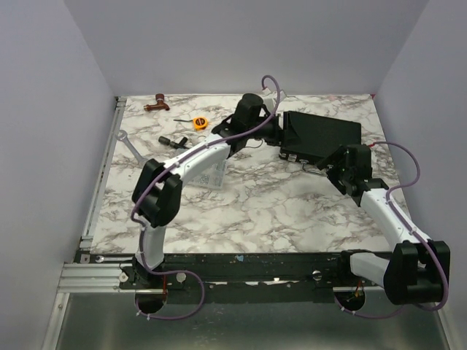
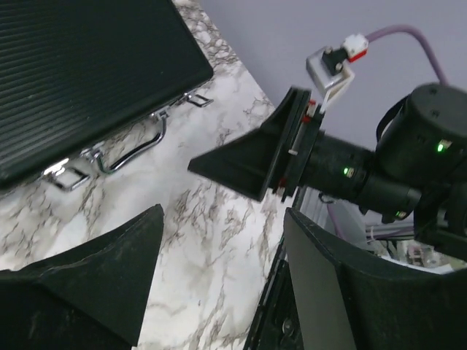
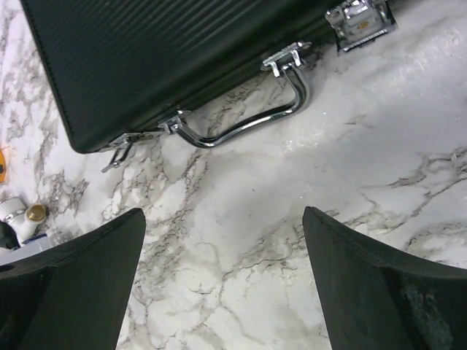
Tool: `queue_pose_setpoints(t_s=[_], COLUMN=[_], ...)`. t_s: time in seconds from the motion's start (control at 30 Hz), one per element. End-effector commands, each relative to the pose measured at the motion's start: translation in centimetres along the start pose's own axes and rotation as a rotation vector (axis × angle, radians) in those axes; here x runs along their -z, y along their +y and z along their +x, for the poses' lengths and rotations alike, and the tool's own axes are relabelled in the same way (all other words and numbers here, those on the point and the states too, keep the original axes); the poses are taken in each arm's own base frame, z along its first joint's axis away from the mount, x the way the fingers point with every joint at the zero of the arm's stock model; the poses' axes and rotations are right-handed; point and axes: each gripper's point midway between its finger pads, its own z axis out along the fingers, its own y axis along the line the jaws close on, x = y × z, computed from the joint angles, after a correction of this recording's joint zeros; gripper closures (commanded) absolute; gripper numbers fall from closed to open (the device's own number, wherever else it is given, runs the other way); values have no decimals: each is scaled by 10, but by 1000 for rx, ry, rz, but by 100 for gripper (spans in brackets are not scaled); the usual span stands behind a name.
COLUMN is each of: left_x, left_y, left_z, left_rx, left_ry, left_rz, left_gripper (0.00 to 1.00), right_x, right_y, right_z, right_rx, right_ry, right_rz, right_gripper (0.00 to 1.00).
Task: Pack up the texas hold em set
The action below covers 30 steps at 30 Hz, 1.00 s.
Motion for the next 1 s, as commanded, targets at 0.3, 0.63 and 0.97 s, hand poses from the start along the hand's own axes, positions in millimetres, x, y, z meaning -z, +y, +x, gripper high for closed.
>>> queue_pose_setpoints(t_s=[0.3,0.63,0.97], left_x=[-99,-140,-131], left_y=[3,67,115], left_z=[-36,-7,33], left_rx=[67,186,277], left_ry=[-7,1,124], left_rz=[290,191,116], left_gripper=[43,46,51], right_x=[-2,-11,-54], right_y=[-32,50,89], right_z=[-30,-6,29], right_rx=[-61,129,116], right_ry=[-182,6,147], right_rz=[161,-268,-493], right_gripper=[42,55,53])
